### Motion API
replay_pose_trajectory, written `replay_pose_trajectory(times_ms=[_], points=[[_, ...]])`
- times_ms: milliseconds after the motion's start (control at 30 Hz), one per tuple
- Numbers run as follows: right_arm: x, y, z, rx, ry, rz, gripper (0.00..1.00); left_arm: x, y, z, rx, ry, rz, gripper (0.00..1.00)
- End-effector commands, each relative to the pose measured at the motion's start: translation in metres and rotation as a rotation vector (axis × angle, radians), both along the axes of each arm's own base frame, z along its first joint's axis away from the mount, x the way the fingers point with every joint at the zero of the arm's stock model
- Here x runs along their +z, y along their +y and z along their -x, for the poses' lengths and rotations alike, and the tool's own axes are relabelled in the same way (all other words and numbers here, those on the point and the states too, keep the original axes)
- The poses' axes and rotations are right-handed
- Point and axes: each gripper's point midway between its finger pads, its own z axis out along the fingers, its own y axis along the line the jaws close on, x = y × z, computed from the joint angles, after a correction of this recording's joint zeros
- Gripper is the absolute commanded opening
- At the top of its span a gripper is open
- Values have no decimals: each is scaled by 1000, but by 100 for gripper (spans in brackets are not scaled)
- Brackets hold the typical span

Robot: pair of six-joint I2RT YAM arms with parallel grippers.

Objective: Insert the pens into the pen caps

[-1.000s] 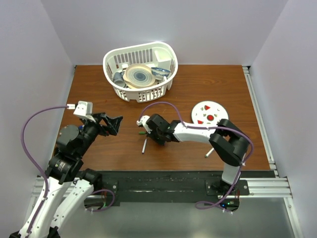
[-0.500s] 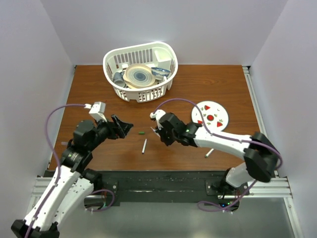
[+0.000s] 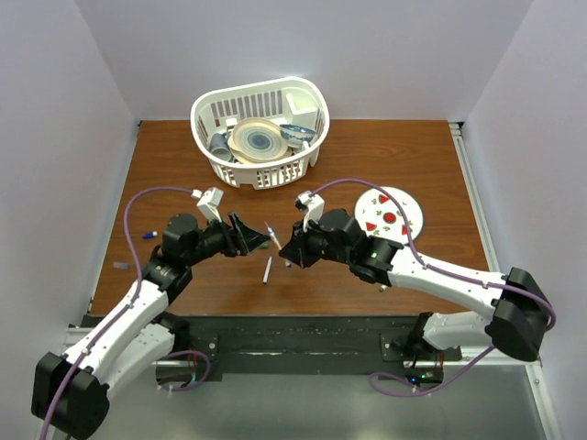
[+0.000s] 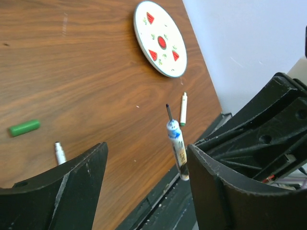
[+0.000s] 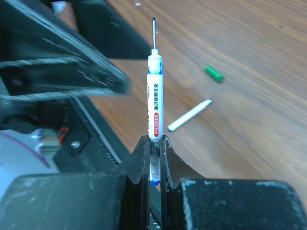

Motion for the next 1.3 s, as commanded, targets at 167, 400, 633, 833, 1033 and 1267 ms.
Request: replay_pose_trajectory(times_ms=[167,400,633,833,1033,1267], points=[[34,18,9,39,-10,-132,0,13,-32,6,-118,-57,93,44],[28,18,25,104,18,-146,16,19,-35,14,-157,-65,122,0],[29,18,38,169,42,-169,29,33,-37,22,-199,-102,145,0],[26,26,44,203,70,-203,41,39,-40,25,-216,-108,178,0],[23,28,42,196,74,-227,1,43,-42,31,-244,-105,224,0],[26,14,35,114,51,-214,0,33,-10,-8,80,-46,98,79]])
